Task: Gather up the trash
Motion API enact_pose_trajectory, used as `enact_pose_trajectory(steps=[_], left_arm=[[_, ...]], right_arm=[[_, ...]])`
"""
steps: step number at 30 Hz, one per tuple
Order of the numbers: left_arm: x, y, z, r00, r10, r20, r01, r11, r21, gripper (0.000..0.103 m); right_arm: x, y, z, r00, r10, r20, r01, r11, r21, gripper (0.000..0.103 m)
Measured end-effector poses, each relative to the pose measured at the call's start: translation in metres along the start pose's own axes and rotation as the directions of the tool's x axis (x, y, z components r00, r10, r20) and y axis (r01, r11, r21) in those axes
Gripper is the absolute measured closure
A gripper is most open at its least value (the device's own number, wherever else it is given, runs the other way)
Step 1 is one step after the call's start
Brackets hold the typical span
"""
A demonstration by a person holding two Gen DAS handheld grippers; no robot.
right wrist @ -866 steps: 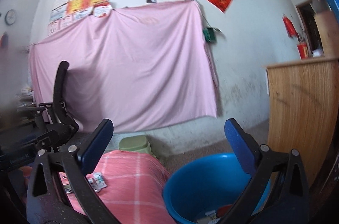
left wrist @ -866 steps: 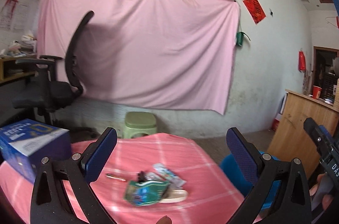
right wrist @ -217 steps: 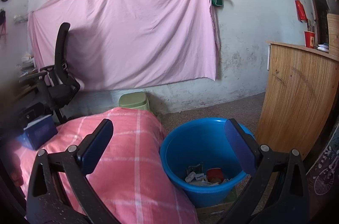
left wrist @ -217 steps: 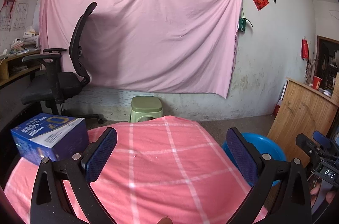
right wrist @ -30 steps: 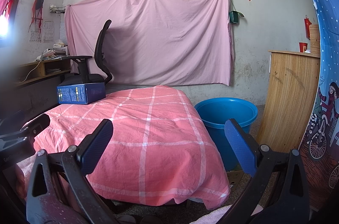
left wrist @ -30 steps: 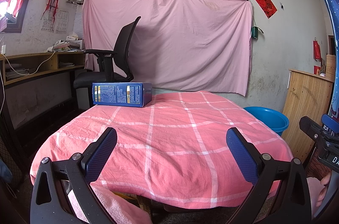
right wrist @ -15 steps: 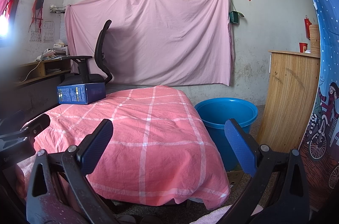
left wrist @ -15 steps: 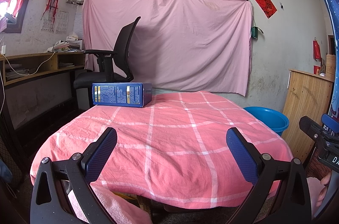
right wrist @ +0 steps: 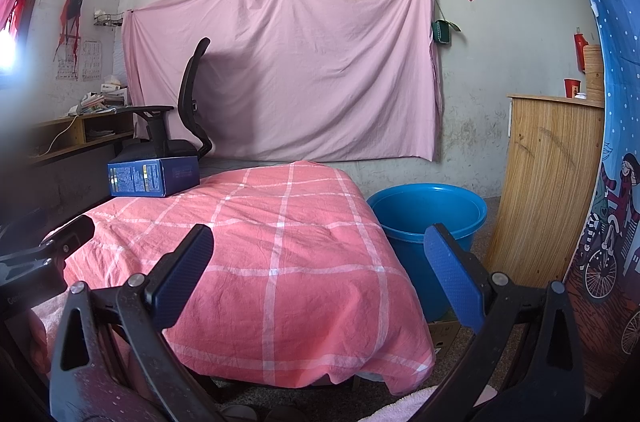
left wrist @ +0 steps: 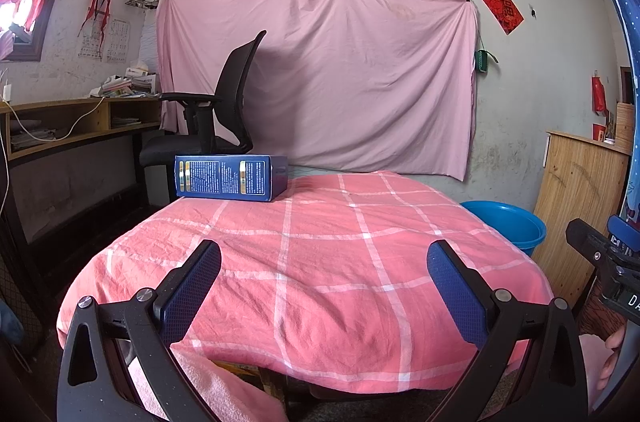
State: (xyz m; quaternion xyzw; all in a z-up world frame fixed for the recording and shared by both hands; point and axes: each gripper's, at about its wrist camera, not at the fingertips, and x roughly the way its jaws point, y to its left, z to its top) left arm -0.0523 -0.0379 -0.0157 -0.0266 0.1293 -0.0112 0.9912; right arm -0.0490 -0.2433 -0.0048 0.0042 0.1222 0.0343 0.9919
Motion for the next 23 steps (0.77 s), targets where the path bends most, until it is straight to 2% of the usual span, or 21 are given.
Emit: enact_pose_trajectory(steps=[23], left_arm=[[0.0, -0.011, -0.004, 1.0, -0.002, 0.013, 0.002, 1.0, 0.028, 0.002]], right_arm=[[-0.001, -0.006, -0.001, 1.0, 0.004, -0.006, -0.004, 1.0, 0.0, 0.0]])
